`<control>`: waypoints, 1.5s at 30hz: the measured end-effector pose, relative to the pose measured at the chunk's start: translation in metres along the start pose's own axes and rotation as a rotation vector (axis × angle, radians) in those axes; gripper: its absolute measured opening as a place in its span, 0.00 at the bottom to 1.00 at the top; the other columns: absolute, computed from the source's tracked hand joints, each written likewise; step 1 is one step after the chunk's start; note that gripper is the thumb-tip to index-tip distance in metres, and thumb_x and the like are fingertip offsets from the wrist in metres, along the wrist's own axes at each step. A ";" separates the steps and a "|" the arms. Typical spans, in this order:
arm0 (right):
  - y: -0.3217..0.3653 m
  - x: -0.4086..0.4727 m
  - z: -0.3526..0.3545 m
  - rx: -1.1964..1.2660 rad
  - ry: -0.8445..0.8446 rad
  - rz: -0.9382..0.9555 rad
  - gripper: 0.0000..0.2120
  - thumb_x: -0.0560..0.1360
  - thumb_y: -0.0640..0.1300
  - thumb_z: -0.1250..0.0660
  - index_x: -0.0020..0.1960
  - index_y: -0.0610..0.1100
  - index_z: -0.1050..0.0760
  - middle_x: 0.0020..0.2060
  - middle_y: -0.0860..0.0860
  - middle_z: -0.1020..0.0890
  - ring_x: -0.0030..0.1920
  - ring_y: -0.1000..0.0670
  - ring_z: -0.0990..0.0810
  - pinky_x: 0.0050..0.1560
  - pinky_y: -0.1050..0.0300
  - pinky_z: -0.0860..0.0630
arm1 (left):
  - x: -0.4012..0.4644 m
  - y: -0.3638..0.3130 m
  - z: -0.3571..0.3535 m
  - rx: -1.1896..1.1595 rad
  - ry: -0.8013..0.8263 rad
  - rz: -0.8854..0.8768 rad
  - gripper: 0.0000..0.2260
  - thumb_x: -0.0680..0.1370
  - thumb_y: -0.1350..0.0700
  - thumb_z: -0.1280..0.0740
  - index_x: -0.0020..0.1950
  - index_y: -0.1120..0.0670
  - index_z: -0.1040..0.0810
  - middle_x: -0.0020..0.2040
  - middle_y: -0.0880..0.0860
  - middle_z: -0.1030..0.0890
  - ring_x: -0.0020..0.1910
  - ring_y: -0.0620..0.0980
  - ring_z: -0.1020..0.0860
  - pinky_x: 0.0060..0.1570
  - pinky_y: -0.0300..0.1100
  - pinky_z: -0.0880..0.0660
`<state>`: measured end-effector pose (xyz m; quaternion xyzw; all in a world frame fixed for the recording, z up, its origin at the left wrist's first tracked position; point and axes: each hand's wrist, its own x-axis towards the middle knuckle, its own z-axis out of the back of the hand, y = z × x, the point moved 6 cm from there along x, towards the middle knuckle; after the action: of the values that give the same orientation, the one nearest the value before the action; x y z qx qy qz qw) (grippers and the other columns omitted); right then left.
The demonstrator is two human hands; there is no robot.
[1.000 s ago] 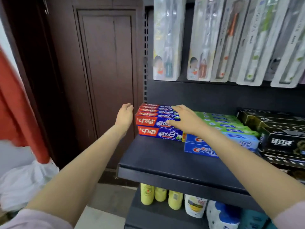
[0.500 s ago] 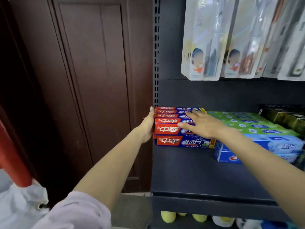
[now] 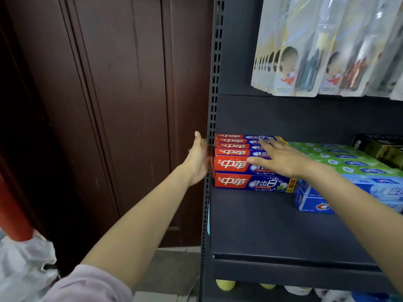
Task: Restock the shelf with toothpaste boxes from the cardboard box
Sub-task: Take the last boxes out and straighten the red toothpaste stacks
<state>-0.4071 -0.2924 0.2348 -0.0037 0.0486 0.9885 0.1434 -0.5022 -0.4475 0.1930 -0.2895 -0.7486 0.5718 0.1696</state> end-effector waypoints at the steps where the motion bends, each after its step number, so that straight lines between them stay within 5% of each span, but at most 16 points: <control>1: 0.000 0.000 0.000 0.010 0.009 0.020 0.43 0.71 0.70 0.50 0.77 0.49 0.59 0.77 0.47 0.55 0.77 0.47 0.59 0.75 0.51 0.57 | -0.001 -0.002 0.006 -0.011 -0.028 -0.026 0.31 0.80 0.36 0.60 0.78 0.52 0.56 0.78 0.54 0.45 0.76 0.53 0.42 0.73 0.48 0.44; 8: 0.011 0.002 0.009 0.156 0.120 0.094 0.41 0.73 0.63 0.39 0.77 0.50 0.55 0.77 0.53 0.54 0.77 0.54 0.59 0.76 0.52 0.58 | 0.006 0.005 0.021 -0.127 -0.014 0.001 0.29 0.82 0.40 0.58 0.78 0.55 0.53 0.78 0.55 0.49 0.77 0.52 0.48 0.75 0.45 0.49; 15: 0.037 0.016 0.000 0.077 0.063 0.126 0.43 0.67 0.71 0.57 0.77 0.52 0.57 0.77 0.56 0.55 0.76 0.56 0.57 0.77 0.53 0.57 | 0.013 0.008 0.011 -0.158 0.052 0.062 0.30 0.81 0.38 0.58 0.78 0.54 0.52 0.75 0.57 0.38 0.72 0.54 0.35 0.66 0.46 0.36; 26: 0.036 0.020 -0.003 0.066 0.081 0.100 0.43 0.68 0.71 0.59 0.77 0.51 0.59 0.77 0.55 0.57 0.76 0.56 0.59 0.75 0.53 0.57 | 0.008 0.008 0.001 -0.104 0.083 0.067 0.32 0.79 0.35 0.59 0.78 0.52 0.46 0.69 0.59 0.29 0.66 0.55 0.28 0.58 0.49 0.32; 30: 0.037 0.020 -0.003 0.041 0.071 0.070 0.45 0.67 0.72 0.59 0.77 0.52 0.59 0.77 0.53 0.58 0.77 0.54 0.59 0.76 0.50 0.57 | 0.003 0.009 0.002 -0.117 0.090 0.056 0.31 0.79 0.35 0.59 0.78 0.51 0.47 0.71 0.59 0.31 0.68 0.55 0.29 0.59 0.48 0.32; 33: 0.035 0.020 -0.005 0.037 0.060 0.050 0.44 0.67 0.73 0.59 0.77 0.51 0.59 0.77 0.53 0.58 0.77 0.54 0.60 0.76 0.48 0.57 | 0.000 0.005 0.015 -0.159 0.017 0.014 0.30 0.81 0.38 0.58 0.78 0.54 0.51 0.77 0.58 0.41 0.75 0.54 0.39 0.70 0.47 0.40; 38: 0.034 0.018 -0.004 0.028 0.050 0.034 0.46 0.65 0.73 0.59 0.77 0.51 0.59 0.77 0.52 0.57 0.77 0.53 0.59 0.76 0.48 0.56 | -0.013 0.010 0.017 0.134 -0.015 -0.001 0.28 0.82 0.43 0.59 0.77 0.59 0.44 0.76 0.57 0.39 0.76 0.52 0.44 0.74 0.45 0.50; 43: 0.036 0.018 -0.004 0.020 0.042 0.050 0.44 0.65 0.74 0.59 0.77 0.55 0.58 0.77 0.53 0.56 0.77 0.52 0.58 0.76 0.47 0.55 | -0.028 0.008 -0.004 0.267 0.067 0.007 0.26 0.83 0.43 0.60 0.76 0.53 0.42 0.74 0.53 0.34 0.71 0.49 0.35 0.57 0.35 0.41; 45: 0.036 0.019 -0.004 0.034 0.045 0.050 0.43 0.66 0.73 0.59 0.77 0.56 0.58 0.77 0.53 0.56 0.77 0.52 0.58 0.76 0.47 0.55 | -0.028 0.009 -0.003 0.219 0.085 0.012 0.28 0.82 0.40 0.59 0.77 0.53 0.44 0.74 0.54 0.35 0.72 0.50 0.35 0.61 0.37 0.41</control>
<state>-0.4354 -0.3223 0.2335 -0.0224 0.0685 0.9904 0.1178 -0.4766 -0.4609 0.1878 -0.2975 -0.6720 0.6385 0.2285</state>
